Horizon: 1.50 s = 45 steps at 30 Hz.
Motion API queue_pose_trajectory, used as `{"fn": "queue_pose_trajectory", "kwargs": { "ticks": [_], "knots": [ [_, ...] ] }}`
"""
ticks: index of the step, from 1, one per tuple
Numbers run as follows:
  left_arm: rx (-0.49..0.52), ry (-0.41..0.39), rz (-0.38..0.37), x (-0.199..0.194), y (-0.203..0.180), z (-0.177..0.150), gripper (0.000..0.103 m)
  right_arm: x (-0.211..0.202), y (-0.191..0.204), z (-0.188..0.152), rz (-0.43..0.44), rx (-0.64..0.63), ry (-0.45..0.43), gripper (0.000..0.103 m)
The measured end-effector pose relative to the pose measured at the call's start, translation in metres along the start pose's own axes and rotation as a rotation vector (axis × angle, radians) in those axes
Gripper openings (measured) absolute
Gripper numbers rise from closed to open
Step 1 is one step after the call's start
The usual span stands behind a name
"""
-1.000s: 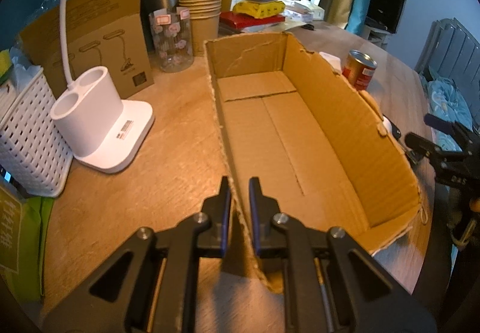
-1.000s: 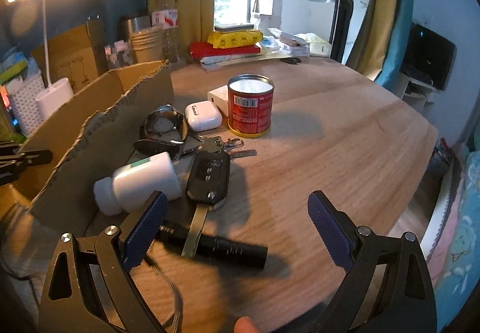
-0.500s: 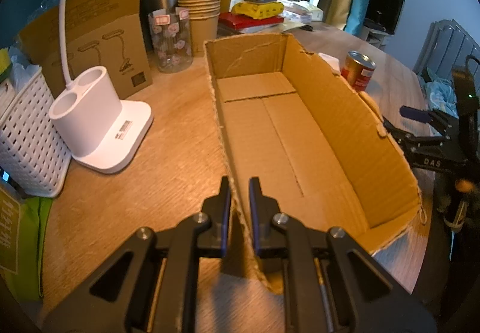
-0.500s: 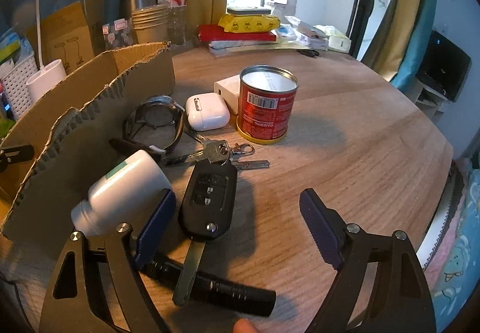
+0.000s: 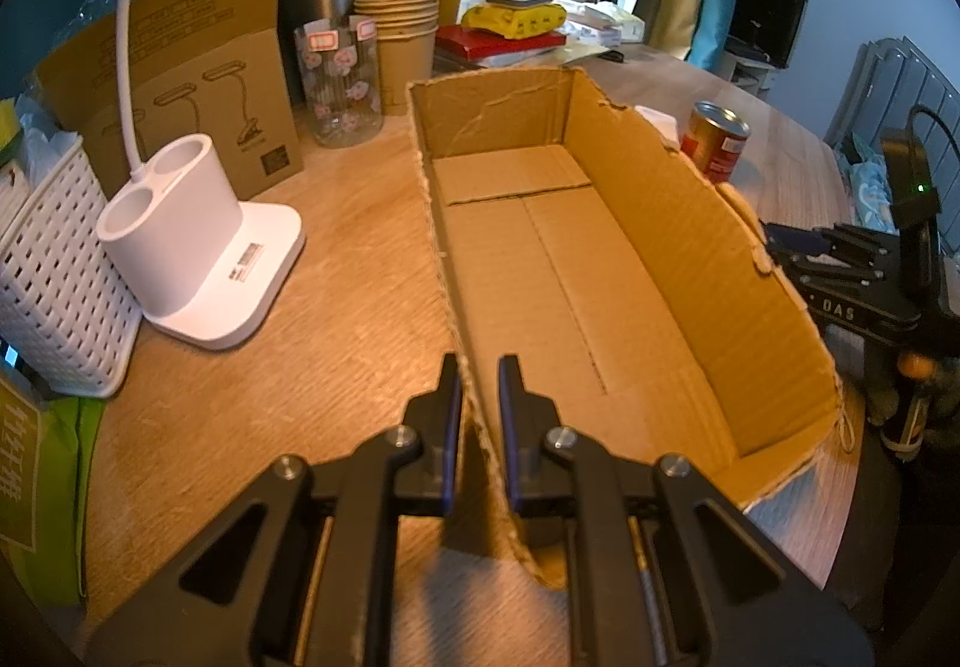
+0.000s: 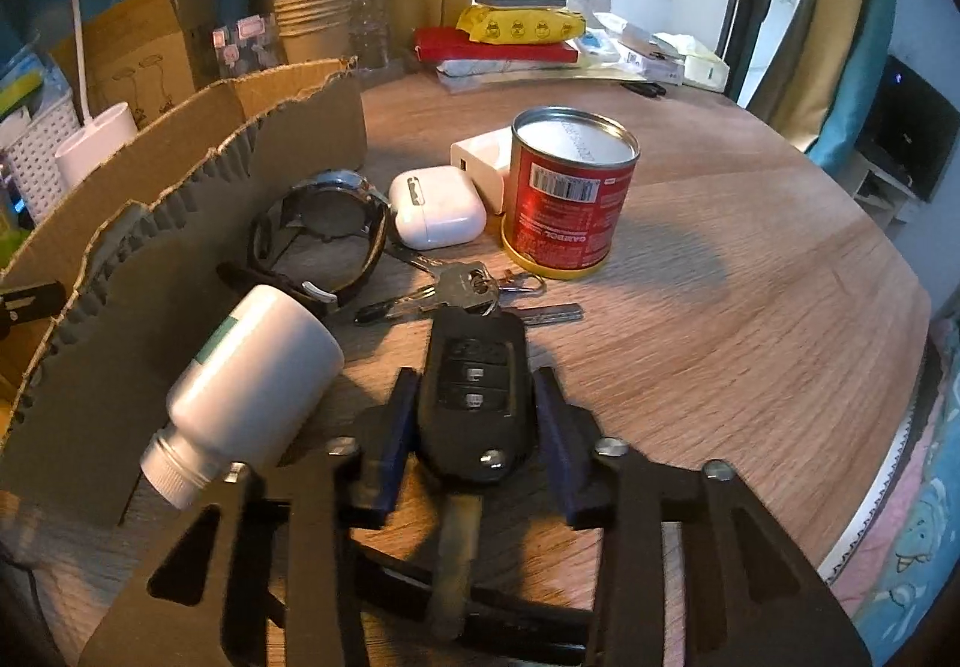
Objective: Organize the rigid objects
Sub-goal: 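Lift the car key with the right gripper and carry it over the box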
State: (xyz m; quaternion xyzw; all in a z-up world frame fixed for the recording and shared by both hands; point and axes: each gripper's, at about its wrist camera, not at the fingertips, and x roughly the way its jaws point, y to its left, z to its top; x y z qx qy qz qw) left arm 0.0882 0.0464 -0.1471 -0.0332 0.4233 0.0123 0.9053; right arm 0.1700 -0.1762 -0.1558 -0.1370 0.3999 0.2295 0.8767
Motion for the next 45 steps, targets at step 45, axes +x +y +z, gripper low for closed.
{"fn": "queue_pose_trajectory", "kwargs": {
  "ticks": [45],
  "knots": [
    [-0.036, -0.041, 0.013, -0.004, 0.001, -0.003, 0.012, -0.132, 0.048, 0.05, 0.096, 0.009, -0.36, 0.038]
  ]
}}
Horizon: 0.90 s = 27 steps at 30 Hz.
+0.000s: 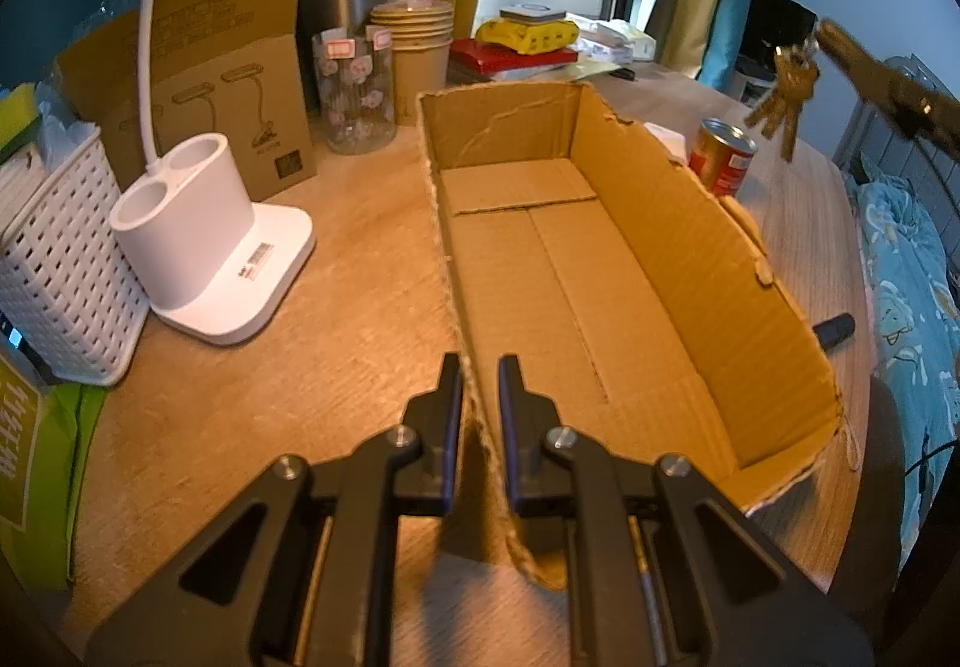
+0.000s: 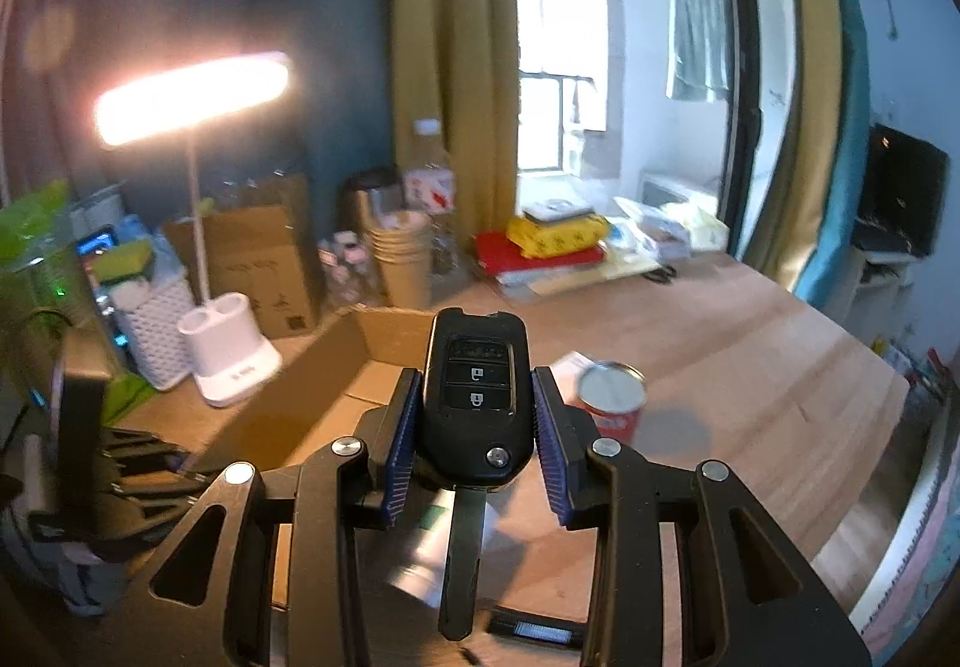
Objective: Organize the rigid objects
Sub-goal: 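Lift the car key with the right gripper and carry it over the box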
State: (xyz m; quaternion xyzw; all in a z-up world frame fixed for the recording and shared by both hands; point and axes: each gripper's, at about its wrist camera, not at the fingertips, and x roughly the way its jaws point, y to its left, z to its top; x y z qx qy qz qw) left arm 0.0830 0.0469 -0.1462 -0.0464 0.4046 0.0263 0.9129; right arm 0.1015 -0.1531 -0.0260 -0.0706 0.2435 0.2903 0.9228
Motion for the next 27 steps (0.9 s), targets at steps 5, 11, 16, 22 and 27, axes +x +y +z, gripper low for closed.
{"fn": "queue_pose_trajectory", "kwargs": {
  "ticks": [5, 11, 16, 22, 27],
  "knots": [
    [-0.001, 0.0, -0.002, 0.0, -0.001, 0.0, 0.012, -0.001, 0.028, 0.003, 0.064, -0.042, -0.008, 0.038],
    [-0.005, 0.0, -0.007, 0.0, -0.001, -0.001, 0.012, 0.008, 0.055, -0.005, 0.126, -0.074, 0.022, 0.038],
    [-0.007, 0.001, -0.009, 0.0, -0.001, -0.001, 0.012, 0.018, 0.068, -0.015, 0.163, -0.082, 0.062, 0.038],
    [-0.016, 0.005, -0.019, 0.002, 0.001, -0.001, 0.012, 0.03, 0.081, -0.027, 0.204, -0.089, 0.105, 0.038],
    [-0.016, 0.005, -0.019, 0.002, 0.001, -0.001, 0.012, 0.044, 0.083, -0.038, 0.247, -0.073, 0.157, 0.038]
  ]
}}
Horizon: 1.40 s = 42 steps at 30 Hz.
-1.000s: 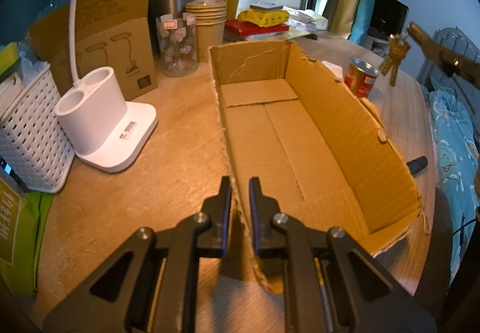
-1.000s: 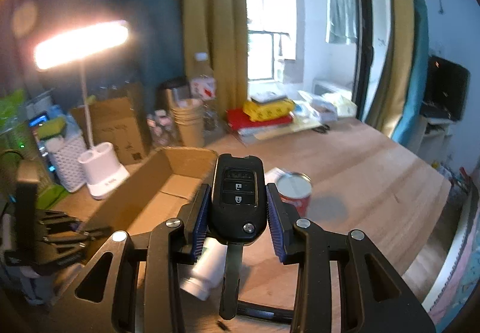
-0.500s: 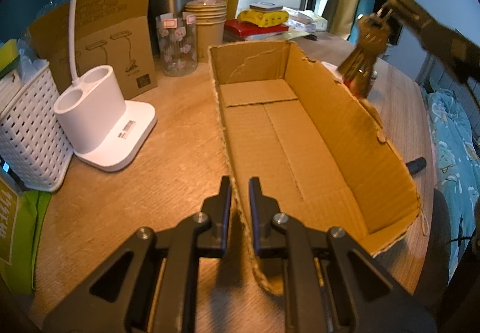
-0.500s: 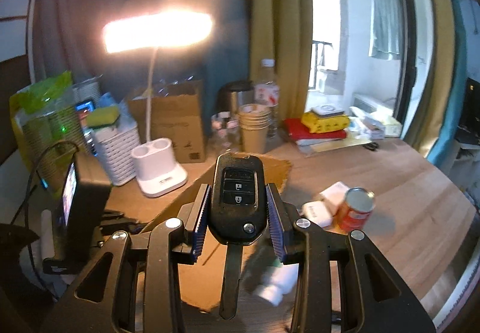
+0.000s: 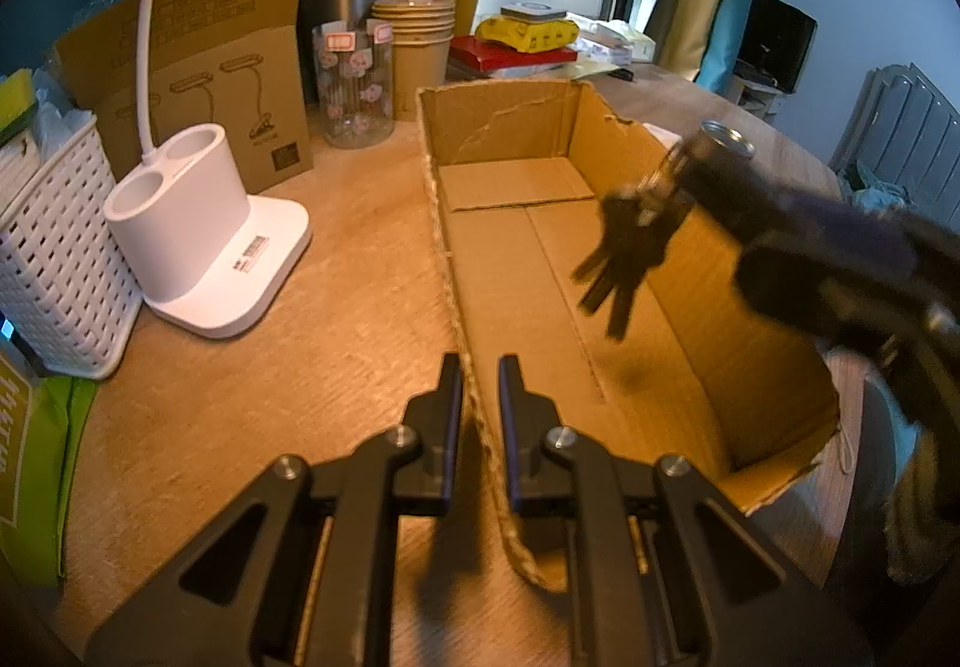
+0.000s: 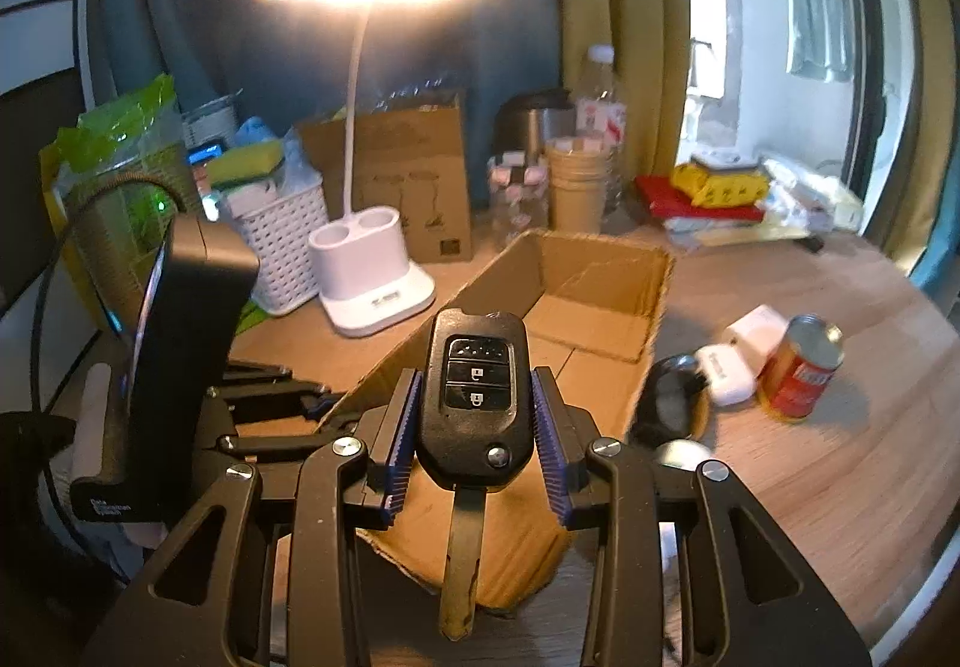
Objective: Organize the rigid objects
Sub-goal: 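Lift the car key with the right gripper and carry it over the box, then lower the car key into the box and open the right gripper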
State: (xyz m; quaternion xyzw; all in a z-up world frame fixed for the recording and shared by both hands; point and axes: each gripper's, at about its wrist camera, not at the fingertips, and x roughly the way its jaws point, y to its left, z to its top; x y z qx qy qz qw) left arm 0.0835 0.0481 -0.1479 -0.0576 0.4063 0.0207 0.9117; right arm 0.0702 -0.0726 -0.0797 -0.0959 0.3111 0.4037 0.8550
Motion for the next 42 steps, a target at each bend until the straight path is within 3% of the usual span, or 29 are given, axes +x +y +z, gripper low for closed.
{"fn": "queue_pose_trajectory", "kwargs": {
  "ticks": [21, 25, 28, 42],
  "knots": [
    [-0.001, 0.001, -0.001, 0.0, 0.0, 0.0, 0.012, 0.021, 0.004, -0.02, 0.057, 0.001, 0.104, 0.038],
    [-0.001, 0.001, -0.001, 0.0, 0.0, 0.0, 0.012, 0.02, 0.004, -0.019, 0.064, -0.007, 0.103, 0.038],
    [-0.001, 0.002, -0.002, 0.0, 0.0, 0.0, 0.012, 0.019, 0.005, -0.018, 0.065, -0.016, 0.104, 0.049],
    [-0.001, 0.002, 0.0, 0.002, 0.0, -0.001, 0.012, -0.007, -0.016, -0.015, 0.008, 0.012, 0.044, 0.054]
  ]
}}
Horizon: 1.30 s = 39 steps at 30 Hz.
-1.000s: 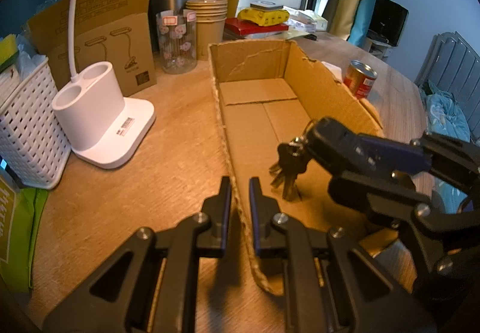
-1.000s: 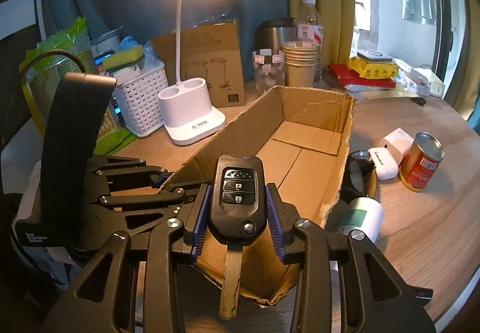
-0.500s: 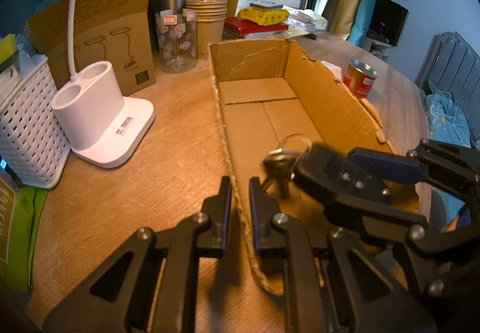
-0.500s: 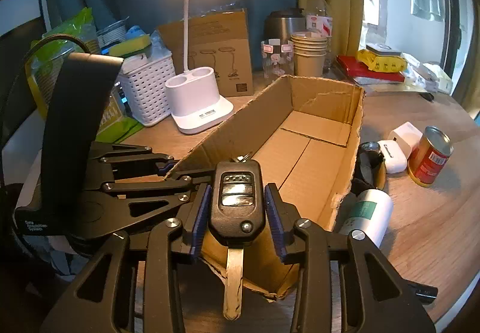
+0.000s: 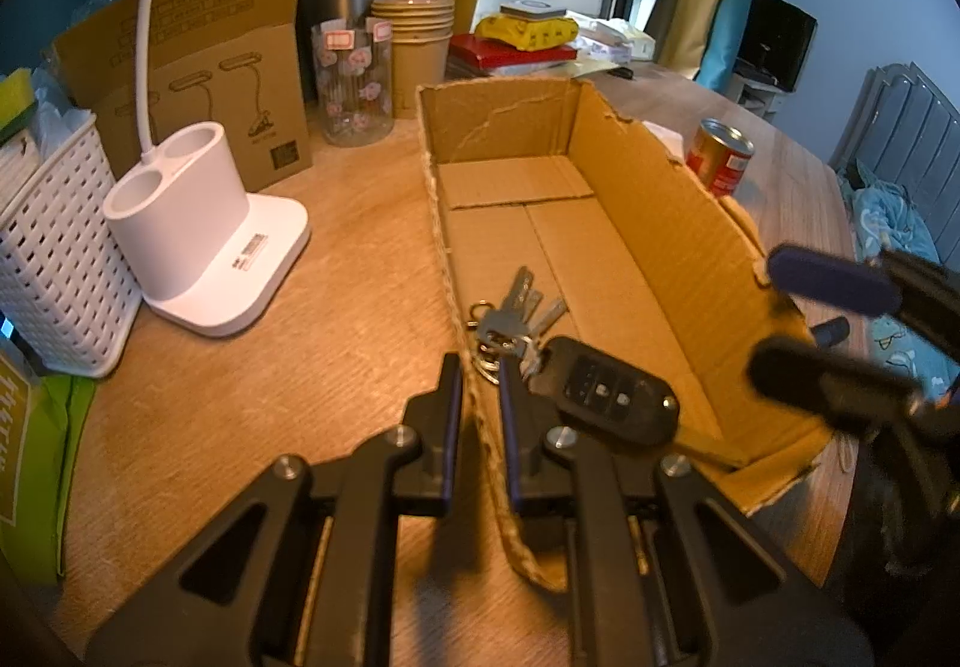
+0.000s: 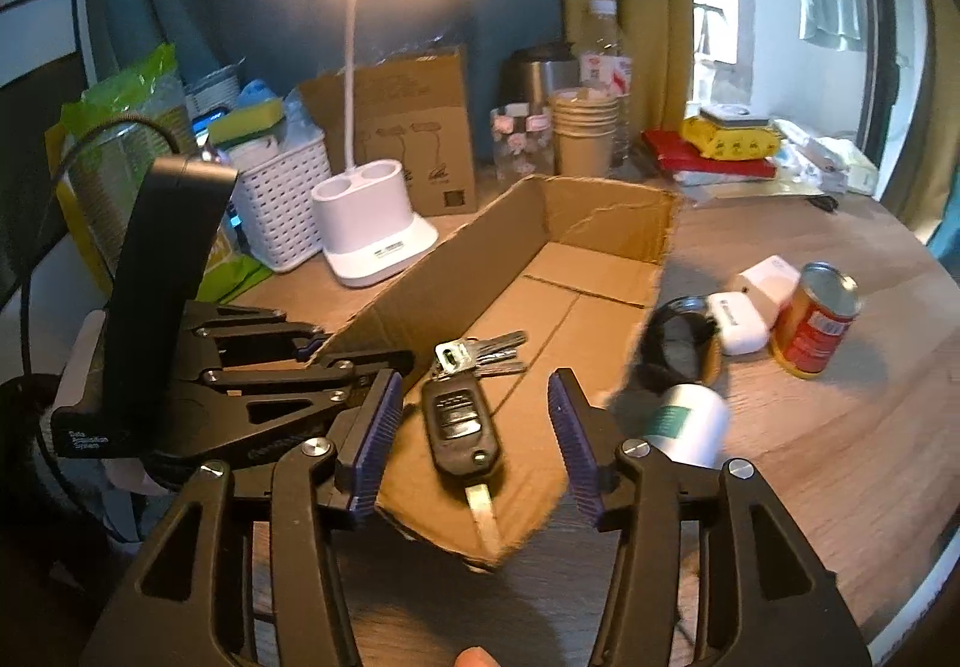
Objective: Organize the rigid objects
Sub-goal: 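Lower the car key into the box and open the right gripper, then move the right gripper to the black flashlight and close on it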
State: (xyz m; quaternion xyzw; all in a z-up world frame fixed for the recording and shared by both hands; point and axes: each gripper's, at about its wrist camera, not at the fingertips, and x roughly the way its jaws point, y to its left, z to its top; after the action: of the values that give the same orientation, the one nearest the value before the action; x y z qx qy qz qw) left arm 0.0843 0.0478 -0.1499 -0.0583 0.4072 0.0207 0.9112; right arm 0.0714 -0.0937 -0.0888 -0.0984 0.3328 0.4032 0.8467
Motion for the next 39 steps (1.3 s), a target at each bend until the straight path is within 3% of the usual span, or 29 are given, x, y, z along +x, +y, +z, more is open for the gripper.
{"fn": "queue_pose_trajectory", "kwargs": {
  "ticks": [20, 39],
  "knots": [
    [-0.001, 0.0, -0.001, 0.0, 0.0, 0.0, 0.012, -0.048, -0.058, -0.014, -0.161, 0.064, -0.048, 0.06],
    [-0.001, 0.0, 0.0, 0.0, -0.001, 0.0, 0.012, -0.048, -0.101, -0.066, -0.294, 0.076, 0.067, 0.06]
  ]
}}
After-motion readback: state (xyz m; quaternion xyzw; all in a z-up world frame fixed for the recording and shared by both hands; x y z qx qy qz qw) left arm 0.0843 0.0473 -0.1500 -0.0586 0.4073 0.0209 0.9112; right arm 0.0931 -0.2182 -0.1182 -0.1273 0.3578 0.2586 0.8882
